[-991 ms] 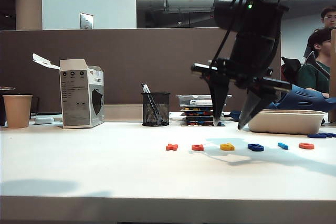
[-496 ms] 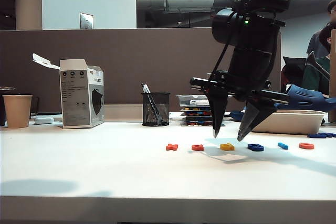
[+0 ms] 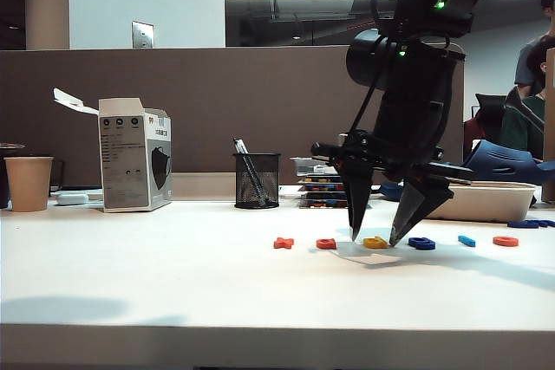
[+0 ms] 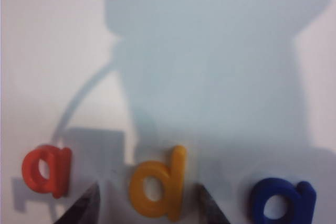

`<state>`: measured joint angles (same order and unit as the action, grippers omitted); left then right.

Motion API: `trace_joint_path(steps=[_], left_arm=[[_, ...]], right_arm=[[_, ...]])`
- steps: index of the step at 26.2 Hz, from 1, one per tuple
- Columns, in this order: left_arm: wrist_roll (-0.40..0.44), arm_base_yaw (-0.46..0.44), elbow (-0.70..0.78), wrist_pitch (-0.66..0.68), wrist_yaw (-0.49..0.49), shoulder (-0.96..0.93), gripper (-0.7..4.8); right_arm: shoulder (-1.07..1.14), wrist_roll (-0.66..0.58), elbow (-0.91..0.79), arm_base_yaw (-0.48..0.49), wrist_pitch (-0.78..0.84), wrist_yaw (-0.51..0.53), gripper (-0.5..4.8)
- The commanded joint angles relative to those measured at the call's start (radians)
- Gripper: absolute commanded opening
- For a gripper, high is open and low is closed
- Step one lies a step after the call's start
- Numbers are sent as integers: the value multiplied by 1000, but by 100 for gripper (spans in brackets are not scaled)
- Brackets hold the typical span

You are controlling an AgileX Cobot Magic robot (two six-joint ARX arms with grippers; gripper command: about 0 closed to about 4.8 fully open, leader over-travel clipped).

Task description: Select the appropriate letters from the row of letter magnets placed on the table to arrange into the word "dog".

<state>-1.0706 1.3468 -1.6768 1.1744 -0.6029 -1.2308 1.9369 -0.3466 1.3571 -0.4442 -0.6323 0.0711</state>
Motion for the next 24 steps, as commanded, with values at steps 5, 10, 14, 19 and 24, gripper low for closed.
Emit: trace_joint_path(steps=[5,10,14,19,24], left_arm=[[0,-2,-3,-2,-4,2,-5],[0,-2,-3,-2,-3,2,-5],[0,-2,-3,-2,-4,2,-5],[0,-2,-3,-2,-4,2,-5],[0,-2,-3,-2,-4,2,-5]], right_arm=[[20,-2,2,0,-5,-7,234],[22,-2,2,0,-33,-10,234],[21,-2,2,0,-54,-28,233],[22,-2,2,0,-73,-28,228],[22,-2,2,0,-73,-28,166]])
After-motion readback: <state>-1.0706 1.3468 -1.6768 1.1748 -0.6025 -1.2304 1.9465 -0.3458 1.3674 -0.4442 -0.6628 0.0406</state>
